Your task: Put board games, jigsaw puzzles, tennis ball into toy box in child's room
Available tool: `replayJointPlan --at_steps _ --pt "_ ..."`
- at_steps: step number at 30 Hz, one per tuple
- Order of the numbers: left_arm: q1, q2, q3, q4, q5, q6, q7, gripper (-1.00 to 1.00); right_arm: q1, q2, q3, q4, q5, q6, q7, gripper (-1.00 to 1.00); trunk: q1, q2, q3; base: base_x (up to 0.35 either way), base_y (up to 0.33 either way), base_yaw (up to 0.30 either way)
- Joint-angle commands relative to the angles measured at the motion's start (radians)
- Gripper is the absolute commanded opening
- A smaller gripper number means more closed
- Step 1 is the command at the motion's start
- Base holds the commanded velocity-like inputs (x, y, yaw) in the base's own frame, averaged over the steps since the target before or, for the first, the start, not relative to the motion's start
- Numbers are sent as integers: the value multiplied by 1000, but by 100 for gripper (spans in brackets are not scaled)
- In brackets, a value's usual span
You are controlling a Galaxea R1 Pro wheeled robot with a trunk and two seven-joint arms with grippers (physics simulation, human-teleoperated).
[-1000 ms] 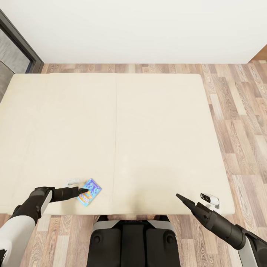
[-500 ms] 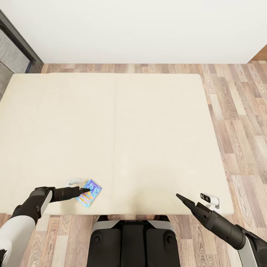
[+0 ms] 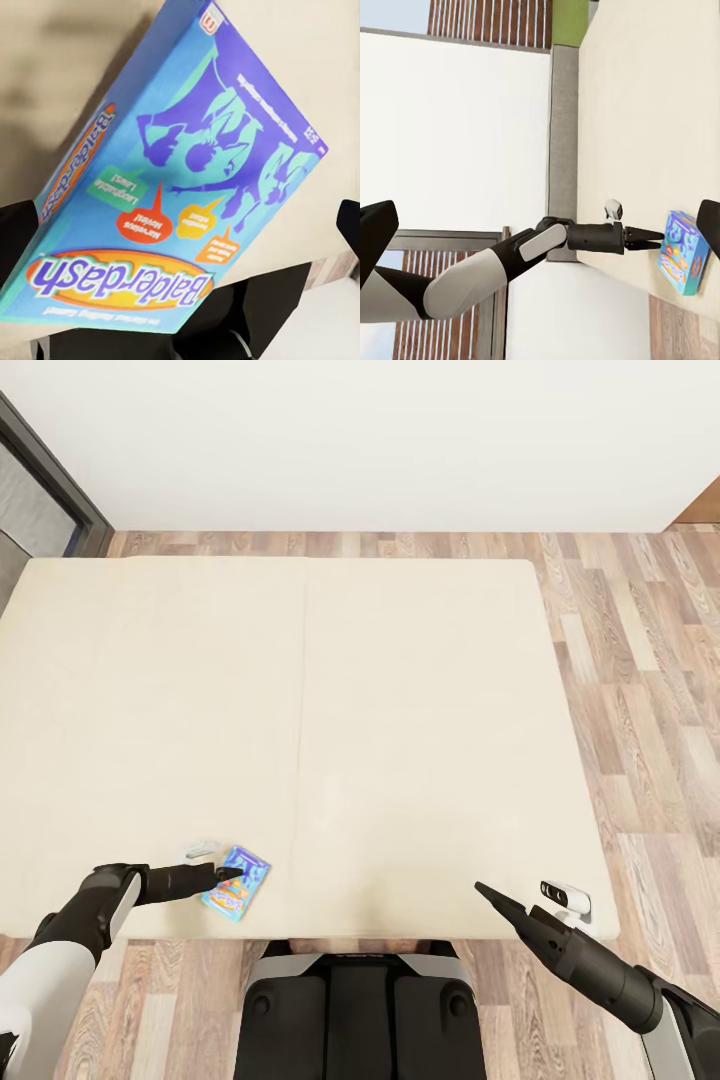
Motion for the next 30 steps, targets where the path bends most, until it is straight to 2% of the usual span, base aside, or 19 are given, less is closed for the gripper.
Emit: replayJointPlan --at_steps 1,13,25,30 --pt "0 -1 6 -1 -8 7 -7 100 0 0 0 0 -3 8 1 100 1 -2 -1 0 -22 0" --pt "0 1 5 -2 -11 4 9 100 0 0 0 0 -3 8 1 100 1 -2 -1 0 -40 0" --pt "0 0 6 -4 -10 -1 122 100 0 0 0 0 -3 8 1 100 1 -2 -1 0 -2 0" --pt "0 -1 6 -4 -9 -1 150 100 0 0 0 0 -3 8 1 100 1 -2 -1 0 0 0"
